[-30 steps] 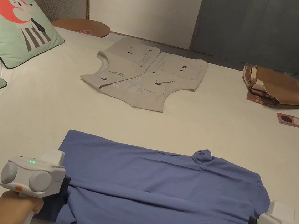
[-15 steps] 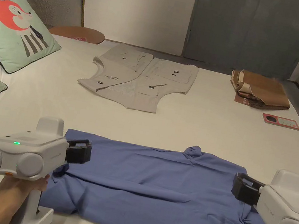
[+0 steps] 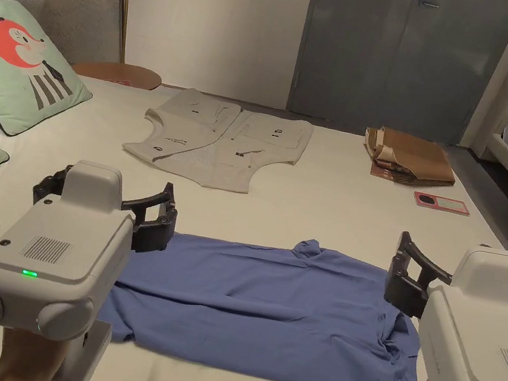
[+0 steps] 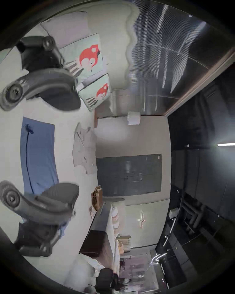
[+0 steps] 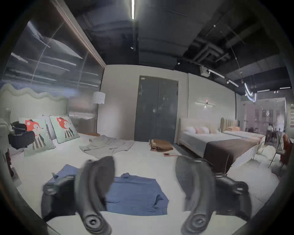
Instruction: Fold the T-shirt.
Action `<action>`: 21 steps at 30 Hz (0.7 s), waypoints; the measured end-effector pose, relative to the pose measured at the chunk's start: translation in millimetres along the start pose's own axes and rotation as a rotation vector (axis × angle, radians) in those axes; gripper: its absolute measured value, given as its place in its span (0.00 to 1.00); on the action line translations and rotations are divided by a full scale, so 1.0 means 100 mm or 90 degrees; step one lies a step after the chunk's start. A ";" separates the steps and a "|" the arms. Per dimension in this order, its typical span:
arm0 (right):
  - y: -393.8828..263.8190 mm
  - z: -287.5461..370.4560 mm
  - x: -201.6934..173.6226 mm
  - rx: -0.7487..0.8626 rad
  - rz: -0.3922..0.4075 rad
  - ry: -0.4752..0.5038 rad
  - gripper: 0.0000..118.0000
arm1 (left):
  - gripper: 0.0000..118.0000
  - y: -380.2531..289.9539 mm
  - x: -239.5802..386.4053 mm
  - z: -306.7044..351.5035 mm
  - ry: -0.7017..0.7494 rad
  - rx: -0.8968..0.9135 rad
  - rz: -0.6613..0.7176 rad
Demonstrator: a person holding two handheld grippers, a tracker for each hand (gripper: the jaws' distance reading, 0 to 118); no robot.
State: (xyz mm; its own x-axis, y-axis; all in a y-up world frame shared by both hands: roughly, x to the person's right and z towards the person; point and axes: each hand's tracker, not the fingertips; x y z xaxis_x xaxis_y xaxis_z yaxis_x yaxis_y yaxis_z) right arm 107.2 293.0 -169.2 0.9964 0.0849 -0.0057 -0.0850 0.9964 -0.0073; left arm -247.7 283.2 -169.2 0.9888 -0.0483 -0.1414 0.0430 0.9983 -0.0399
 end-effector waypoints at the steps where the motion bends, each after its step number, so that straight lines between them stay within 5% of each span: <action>1: 0.02 0.04 -0.06 0.001 0.007 -0.005 0.22 | 0.33 -0.01 0.00 0.04 -0.009 0.002 -0.007; 2: 0.01 0.06 -0.08 0.002 0.008 -0.006 0.00 | 0.00 -0.01 0.03 0.08 -0.011 0.002 -0.004; 13: -0.02 -0.01 -0.15 0.015 0.015 0.008 0.00 | 0.00 -0.10 -0.17 -0.12 -0.041 -0.053 0.000; 21: -0.08 -0.14 -0.13 -0.005 0.020 0.015 0.00 | 0.00 -0.53 -0.64 -0.73 -0.033 -0.301 0.036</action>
State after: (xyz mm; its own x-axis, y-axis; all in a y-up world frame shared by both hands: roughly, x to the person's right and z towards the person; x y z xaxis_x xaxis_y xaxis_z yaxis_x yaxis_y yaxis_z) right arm 94.9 283.7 -182.6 0.9929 0.1153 -0.0299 -0.1157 0.9932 -0.0142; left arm -323.5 230.4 -230.8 0.9940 0.0195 -0.1078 -0.0694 0.8737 -0.4814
